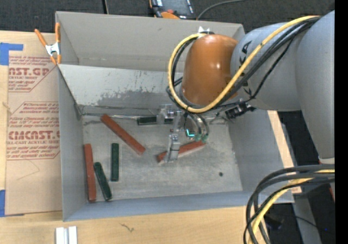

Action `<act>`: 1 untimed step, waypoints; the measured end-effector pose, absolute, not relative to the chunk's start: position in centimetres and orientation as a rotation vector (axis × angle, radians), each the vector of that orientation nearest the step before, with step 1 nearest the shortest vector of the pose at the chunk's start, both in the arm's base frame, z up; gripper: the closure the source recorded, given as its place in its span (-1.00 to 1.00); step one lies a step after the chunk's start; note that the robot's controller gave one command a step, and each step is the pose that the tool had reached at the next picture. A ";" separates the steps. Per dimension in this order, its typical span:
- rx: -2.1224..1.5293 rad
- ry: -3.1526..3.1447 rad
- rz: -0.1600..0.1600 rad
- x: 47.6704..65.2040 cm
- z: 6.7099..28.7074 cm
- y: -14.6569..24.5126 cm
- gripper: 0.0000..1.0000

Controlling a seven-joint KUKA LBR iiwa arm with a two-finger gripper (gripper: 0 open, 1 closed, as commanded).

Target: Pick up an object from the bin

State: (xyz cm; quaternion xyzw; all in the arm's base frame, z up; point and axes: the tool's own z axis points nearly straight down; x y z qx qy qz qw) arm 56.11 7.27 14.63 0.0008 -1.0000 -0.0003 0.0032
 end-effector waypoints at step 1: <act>0.031 -3.145 -0.003 58.0 6.7 9.2 -1.00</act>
Offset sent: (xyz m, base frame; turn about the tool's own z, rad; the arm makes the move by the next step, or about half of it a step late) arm 0.0187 0.0175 -0.0763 -0.0163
